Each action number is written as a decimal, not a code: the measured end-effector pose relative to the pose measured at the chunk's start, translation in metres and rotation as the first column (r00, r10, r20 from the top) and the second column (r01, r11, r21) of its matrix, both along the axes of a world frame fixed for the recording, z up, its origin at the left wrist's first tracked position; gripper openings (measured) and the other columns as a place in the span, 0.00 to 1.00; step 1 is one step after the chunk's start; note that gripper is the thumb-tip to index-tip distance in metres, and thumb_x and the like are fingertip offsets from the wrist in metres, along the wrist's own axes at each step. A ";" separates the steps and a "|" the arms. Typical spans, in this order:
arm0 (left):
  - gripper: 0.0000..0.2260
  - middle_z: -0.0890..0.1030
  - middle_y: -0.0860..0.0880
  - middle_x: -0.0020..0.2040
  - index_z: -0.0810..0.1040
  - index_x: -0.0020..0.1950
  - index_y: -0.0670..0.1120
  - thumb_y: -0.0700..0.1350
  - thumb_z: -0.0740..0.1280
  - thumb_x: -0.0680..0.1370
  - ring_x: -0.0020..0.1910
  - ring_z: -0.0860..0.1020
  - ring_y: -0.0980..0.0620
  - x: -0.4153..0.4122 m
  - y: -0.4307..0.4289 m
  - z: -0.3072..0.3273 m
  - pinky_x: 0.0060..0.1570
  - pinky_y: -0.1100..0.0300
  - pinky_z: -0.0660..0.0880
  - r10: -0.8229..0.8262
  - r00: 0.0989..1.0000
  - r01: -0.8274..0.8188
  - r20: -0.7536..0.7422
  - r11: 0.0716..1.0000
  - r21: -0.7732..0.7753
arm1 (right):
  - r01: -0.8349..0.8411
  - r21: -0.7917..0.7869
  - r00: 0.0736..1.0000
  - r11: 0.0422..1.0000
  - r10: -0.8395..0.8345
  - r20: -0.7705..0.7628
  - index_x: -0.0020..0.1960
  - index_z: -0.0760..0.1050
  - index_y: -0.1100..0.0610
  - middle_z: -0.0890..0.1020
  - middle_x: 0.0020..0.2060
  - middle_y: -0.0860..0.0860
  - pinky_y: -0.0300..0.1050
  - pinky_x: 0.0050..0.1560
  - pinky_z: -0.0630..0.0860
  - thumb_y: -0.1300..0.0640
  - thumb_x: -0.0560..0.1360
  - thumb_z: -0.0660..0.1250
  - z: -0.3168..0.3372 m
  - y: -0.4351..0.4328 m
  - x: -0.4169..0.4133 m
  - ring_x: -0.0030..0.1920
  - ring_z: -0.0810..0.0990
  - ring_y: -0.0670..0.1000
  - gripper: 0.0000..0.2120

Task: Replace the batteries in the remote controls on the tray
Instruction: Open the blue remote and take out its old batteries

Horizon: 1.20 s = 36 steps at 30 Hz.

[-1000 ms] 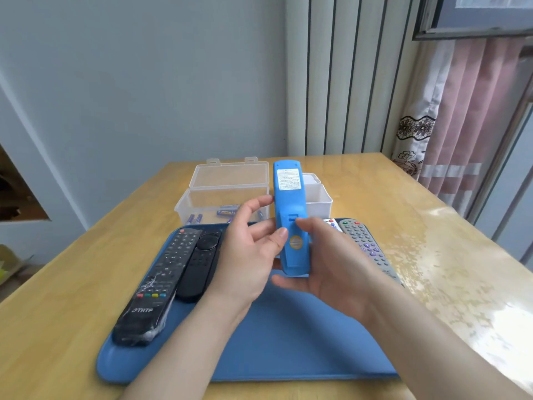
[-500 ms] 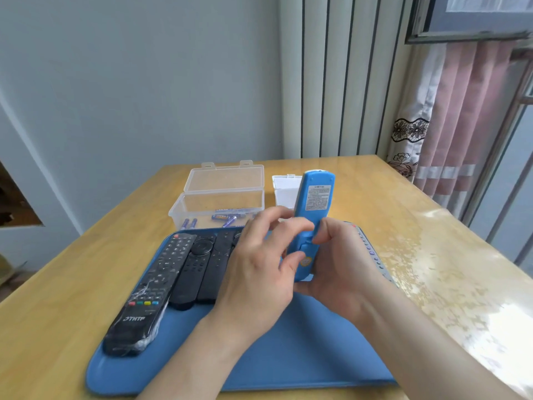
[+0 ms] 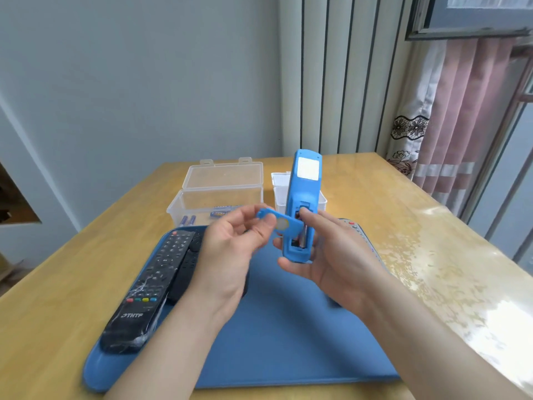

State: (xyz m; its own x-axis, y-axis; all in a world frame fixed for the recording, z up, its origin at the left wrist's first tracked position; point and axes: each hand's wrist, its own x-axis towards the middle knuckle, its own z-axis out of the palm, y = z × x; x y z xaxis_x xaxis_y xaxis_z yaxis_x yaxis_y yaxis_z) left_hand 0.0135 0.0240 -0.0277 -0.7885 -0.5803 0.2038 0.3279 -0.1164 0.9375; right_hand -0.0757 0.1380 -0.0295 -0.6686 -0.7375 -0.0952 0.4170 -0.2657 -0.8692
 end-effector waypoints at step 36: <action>0.12 0.73 0.59 0.46 0.74 0.51 0.47 0.40 0.70 0.70 0.47 0.74 0.54 0.007 -0.001 -0.004 0.43 0.58 0.73 0.297 0.936 -0.270 -0.188 0.264 -0.926 | 0.020 0.055 0.984 0.998 -0.010 -0.176 0.56 0.79 0.59 0.83 0.44 0.57 0.45 0.30 0.76 0.54 0.82 0.56 0.001 -0.004 0.008 0.38 0.80 0.51 0.14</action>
